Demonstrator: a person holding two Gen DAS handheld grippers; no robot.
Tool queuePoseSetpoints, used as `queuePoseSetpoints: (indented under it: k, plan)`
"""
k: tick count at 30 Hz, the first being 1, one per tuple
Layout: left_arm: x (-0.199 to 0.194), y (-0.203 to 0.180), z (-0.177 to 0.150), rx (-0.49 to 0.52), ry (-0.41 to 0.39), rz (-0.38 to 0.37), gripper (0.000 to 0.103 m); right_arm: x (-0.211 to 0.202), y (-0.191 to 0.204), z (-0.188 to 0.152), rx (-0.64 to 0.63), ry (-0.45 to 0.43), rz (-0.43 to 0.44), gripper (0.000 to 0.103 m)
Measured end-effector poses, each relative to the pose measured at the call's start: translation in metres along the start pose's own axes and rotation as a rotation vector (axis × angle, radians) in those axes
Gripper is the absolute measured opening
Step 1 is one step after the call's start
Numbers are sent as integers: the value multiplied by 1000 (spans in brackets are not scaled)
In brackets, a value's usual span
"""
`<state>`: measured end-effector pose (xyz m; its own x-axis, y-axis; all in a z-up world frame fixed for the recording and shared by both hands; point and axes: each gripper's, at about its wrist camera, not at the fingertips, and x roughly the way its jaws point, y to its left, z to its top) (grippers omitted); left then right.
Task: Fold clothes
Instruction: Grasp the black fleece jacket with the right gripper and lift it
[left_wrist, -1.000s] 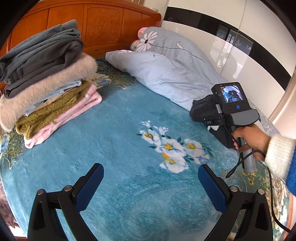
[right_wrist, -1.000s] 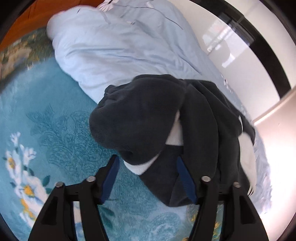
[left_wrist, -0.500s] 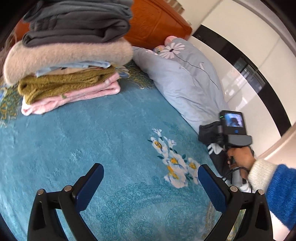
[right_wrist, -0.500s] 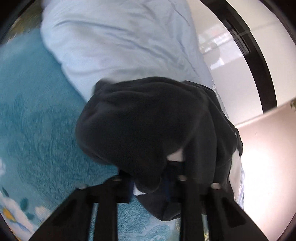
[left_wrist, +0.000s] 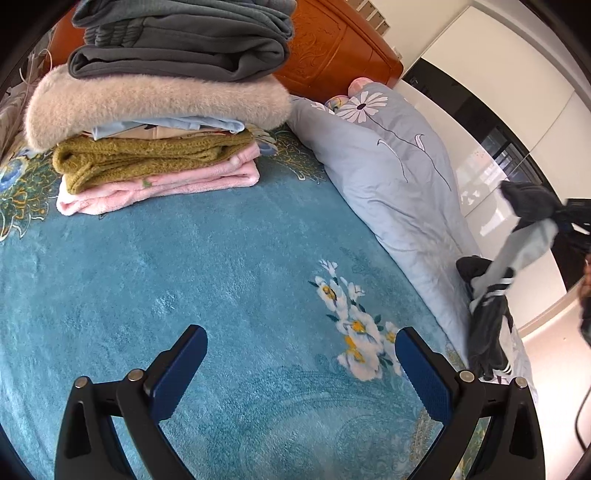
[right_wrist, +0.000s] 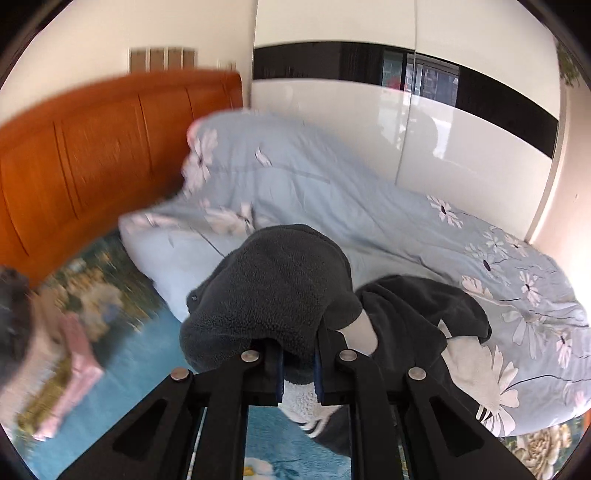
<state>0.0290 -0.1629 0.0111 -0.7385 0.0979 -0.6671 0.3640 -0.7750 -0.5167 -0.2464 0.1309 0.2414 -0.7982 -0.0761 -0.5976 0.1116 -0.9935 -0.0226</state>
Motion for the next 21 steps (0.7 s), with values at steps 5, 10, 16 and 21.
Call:
queuePoseSetpoints:
  k: [5, 10, 16, 21]
  plan:
    - [-13, 4, 0, -21, -23, -14, 103, -84, -12, 12, 36, -78, 147, 12]
    - [-21, 10, 3, -40, -36, -30, 103, -161, -2, -14, 6, -117, 339, 12]
    - [-26, 23, 6, -81, -40, -47, 103, -131, 34, -109, -136, 205, 344, 12]
    - [-25, 35, 11, -126, -15, -64, 103, -48, 39, -197, -18, 501, 248, 12]
